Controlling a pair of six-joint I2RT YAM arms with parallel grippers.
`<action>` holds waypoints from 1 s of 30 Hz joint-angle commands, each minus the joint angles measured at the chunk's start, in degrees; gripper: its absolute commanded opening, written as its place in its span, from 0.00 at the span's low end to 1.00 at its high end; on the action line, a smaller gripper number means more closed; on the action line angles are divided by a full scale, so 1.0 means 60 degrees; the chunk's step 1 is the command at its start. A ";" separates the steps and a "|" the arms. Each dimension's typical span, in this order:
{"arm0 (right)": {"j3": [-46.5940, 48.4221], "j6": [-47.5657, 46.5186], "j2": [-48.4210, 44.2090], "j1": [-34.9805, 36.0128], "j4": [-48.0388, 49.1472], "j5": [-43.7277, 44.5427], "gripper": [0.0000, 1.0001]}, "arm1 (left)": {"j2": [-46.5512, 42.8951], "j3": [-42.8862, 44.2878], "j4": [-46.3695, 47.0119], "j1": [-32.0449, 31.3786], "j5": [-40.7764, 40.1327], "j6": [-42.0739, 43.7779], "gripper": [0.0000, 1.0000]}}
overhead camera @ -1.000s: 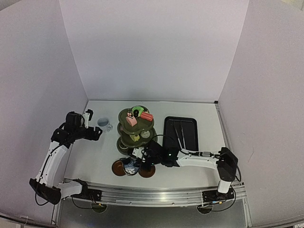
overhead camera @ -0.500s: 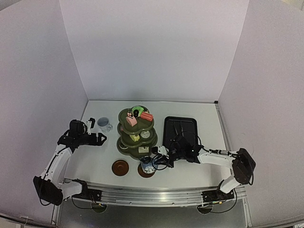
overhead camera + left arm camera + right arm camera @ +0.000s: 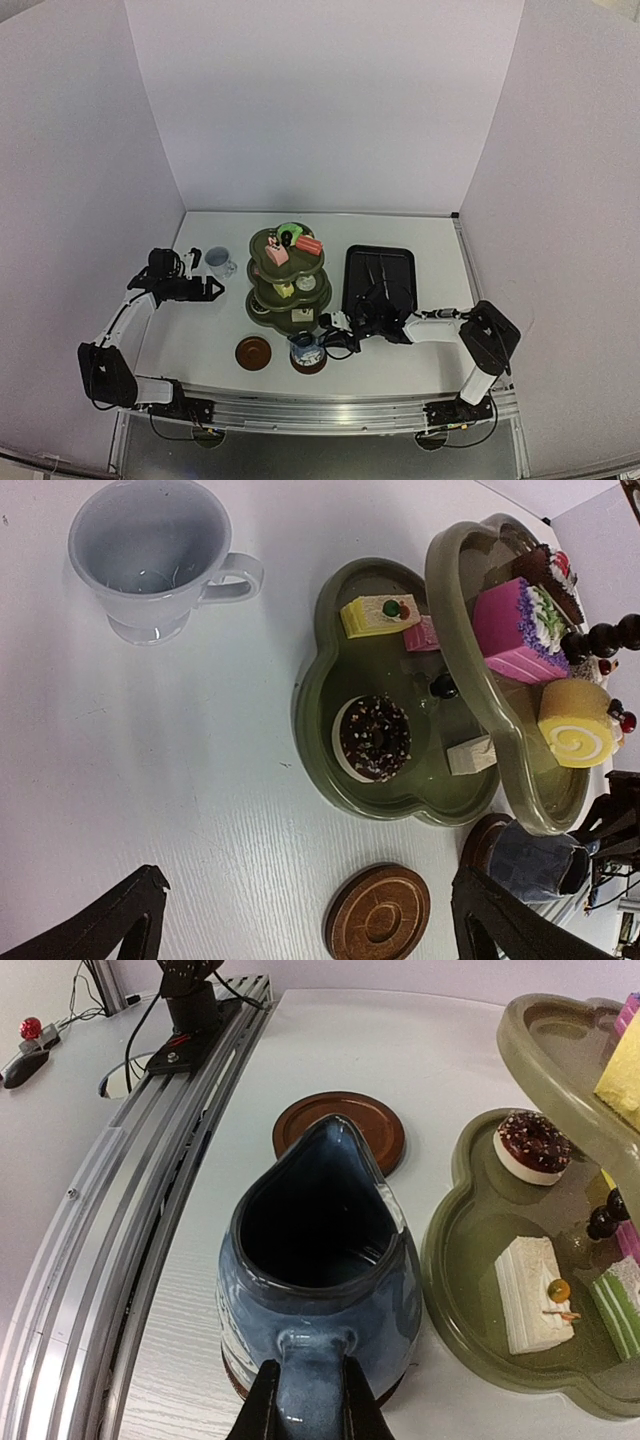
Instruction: Serve the afternoon tea
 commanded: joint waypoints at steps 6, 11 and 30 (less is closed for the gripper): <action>-0.0280 -0.0779 0.0139 -0.0042 0.1366 -0.0692 0.00 | 0.0099 0.0356 0.0217 0.0171 0.0103 0.0360 1.00; -0.0179 -0.0969 0.0612 -0.0059 0.1398 -0.0643 0.00 | 0.0084 0.0265 0.0282 0.0253 0.0153 0.0280 1.00; -0.0421 -0.1219 0.0886 -0.0233 0.2726 0.0043 0.00 | 0.0153 0.0373 0.0409 0.0407 0.0357 0.0158 1.00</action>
